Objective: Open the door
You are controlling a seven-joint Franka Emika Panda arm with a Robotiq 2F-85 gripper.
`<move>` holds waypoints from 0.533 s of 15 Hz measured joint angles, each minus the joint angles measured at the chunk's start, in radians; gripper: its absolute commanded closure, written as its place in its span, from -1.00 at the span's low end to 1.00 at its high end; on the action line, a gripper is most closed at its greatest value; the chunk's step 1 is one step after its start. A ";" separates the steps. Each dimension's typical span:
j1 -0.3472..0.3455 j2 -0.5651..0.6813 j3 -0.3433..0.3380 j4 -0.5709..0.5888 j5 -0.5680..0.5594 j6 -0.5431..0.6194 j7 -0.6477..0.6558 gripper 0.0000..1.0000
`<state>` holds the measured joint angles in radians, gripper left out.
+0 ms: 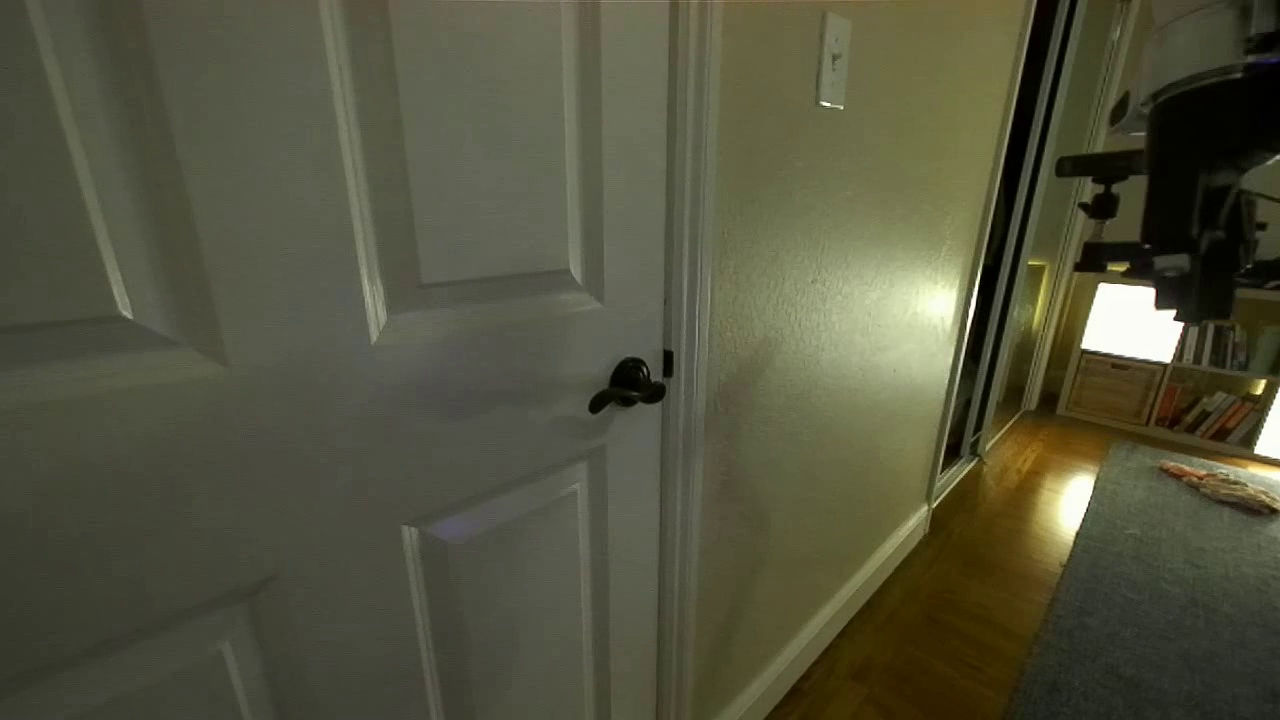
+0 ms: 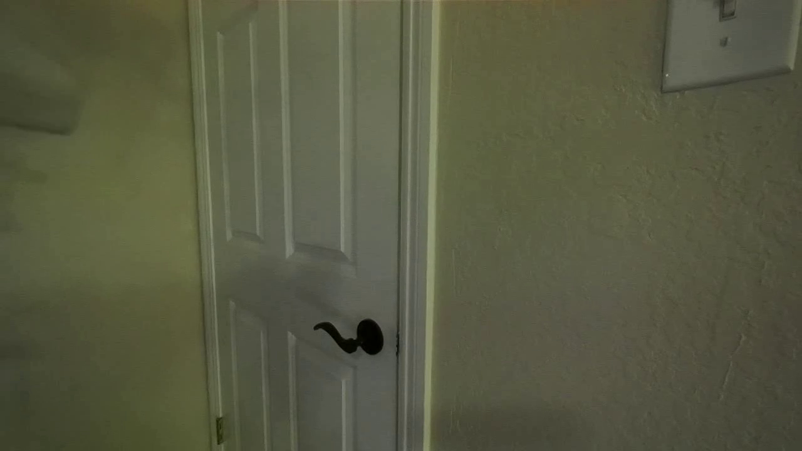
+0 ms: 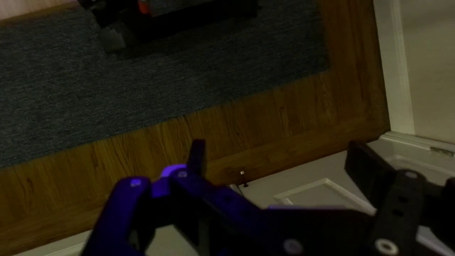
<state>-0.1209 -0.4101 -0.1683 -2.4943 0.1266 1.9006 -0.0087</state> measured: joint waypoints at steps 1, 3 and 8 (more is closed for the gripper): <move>0.000 0.039 0.012 0.015 0.017 0.034 0.027 -1.00; 0.000 0.114 0.033 0.054 0.044 0.101 0.100 -1.00; 0.004 0.289 0.091 0.180 0.072 0.214 0.339 -1.00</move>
<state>-0.1171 -0.1214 -0.0775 -2.3147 0.1984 2.1143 0.3303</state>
